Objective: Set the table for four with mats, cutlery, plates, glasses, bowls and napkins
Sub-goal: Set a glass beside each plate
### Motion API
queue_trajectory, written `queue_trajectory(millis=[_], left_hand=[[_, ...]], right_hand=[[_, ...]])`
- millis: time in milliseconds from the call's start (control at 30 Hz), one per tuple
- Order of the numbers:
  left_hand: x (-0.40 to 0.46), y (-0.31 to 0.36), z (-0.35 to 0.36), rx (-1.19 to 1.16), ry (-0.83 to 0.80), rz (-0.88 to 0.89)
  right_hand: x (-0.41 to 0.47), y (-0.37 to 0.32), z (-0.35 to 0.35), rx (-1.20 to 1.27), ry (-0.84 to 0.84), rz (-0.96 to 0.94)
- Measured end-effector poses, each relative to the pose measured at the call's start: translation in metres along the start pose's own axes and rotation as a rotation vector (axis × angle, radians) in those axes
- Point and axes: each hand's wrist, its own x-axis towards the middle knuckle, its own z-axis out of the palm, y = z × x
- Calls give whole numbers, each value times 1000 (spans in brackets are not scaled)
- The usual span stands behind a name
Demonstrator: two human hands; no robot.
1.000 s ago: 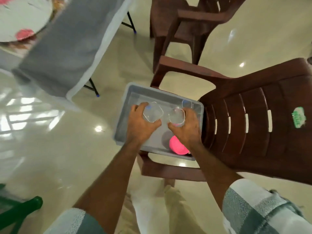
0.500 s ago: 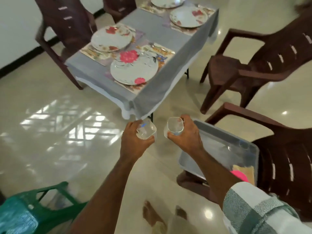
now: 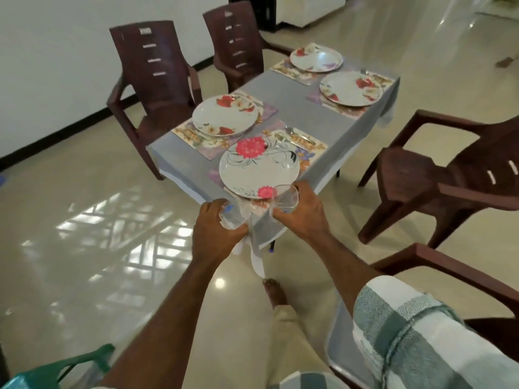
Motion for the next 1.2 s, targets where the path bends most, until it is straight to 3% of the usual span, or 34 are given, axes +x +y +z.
queue_trajectory(millis=[367,600,1200], left_hand=[[247,7,80,30,33,-180],[334,-9,118,39,12,-266],[372,-18,127,50,-10,-373]], right_hand=[[290,55,35,1,-98,-17],[429,74,71,-20,-137,-5],[475,98,119,-2,-296,-19]])
